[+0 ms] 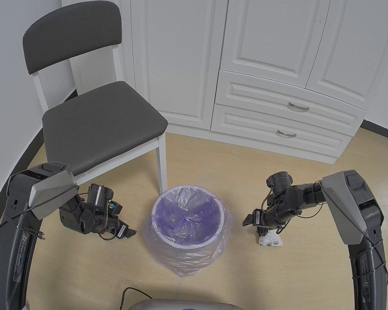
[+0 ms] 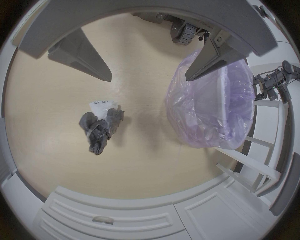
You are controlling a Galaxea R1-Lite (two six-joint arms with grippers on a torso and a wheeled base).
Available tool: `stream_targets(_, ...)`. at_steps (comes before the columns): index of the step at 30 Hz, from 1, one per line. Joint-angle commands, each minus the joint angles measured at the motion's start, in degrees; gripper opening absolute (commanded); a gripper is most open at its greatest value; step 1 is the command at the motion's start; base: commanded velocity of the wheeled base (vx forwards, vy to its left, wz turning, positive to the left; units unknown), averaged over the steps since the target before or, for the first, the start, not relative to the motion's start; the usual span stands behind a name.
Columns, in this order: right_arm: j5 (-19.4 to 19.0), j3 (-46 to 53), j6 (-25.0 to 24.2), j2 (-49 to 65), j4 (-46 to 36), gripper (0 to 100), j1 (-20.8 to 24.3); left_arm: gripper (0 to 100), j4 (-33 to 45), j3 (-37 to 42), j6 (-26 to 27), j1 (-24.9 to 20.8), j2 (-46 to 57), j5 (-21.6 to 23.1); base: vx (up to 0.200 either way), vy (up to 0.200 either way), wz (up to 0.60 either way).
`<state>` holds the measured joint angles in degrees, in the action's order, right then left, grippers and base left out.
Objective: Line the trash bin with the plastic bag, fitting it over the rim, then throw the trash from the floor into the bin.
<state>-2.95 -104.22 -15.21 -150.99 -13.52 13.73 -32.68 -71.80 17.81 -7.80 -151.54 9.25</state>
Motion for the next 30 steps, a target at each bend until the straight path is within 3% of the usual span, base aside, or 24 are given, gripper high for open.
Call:
stream_targets(1,4.62,29.6,3.26,23.99,13.61,100,-0.89,100,-27.52,36.38,-0.32,-0.81,20.32,0.33,0.0,0.0,0.0)
stream_targets(3,4.97,35.31,4.93,27.07,18.0,100,-0.89,100,-31.04,40.78,-0.23,-1.51,22.61,0.33,0.0,0.0,0.0)
stream_targets(6,6.64,49.02,8.01,33.57,30.75,100,-0.89,100,-38.86,49.92,-0.94,-3.98,28.58,1.21,0.0,0.0,0.0)
stream_targets(8,7.26,52.27,8.53,34.45,34.17,100,-0.81,100,-40.35,51.85,-1.55,-4.68,29.81,1.56,0.0,0.0,0.0)
stream_targets(9,9.28,58.69,9.85,36.03,42.26,100,-0.72,100,-44.22,55.98,-3.57,-6.17,32.63,2.0,0.0,0.0,0.0)
stream_targets(11,10.6,62.73,10.56,36.3,48.32,100,-0.72,100,-47.47,58.79,-5.68,-7.49,34.38,2.09,0.0,0.0,0.0)
stream_targets(13,12.53,69.24,11.61,36.56,60.37,100,-0.72,100,-55.03,64.24,-10.16,-10.04,37.55,2.0,0.0,0.0,0.0)
stream_targets(14,12.62,69.59,11.61,36.56,60.98,100,-0.72,100,-55.3,64.51,-10.34,-10.22,37.81,2.0,0.0,0.0,0.0)
stream_targets(15,12.97,73.28,12.4,37.0,67.92,100,-1.07,100,-55.65,66.27,-12.19,-11.53,41.41,1.73,0.0,0.0,0.0)
stream_targets(16,12.97,73.28,12.4,37.0,67.92,100,-1.07,100,-55.65,66.27,-12.19,-11.53,41.41,1.73,0.0,0.0,0.0)
stream_targets(17,12.97,76.62,13.28,37.88,73.64,100,-1.77,100,-54.86,68.02,-13.68,-12.68,47.65,1.56,0.0,0.0,0.0)
stream_targets(21,12.53,79.52,13.81,37.44,78.65,100,-4.32,100,-54.94,71.54,-15.09,-14.08,56.44,1.29,0.0,0.0,0.0)
stream_targets(30,11.65,75.48,14.86,30.58,79.0,100,-8.72,100,-54.15,71.8,-19.74,-14.17,67.34,-0.38,0.0,0.0,0.0)
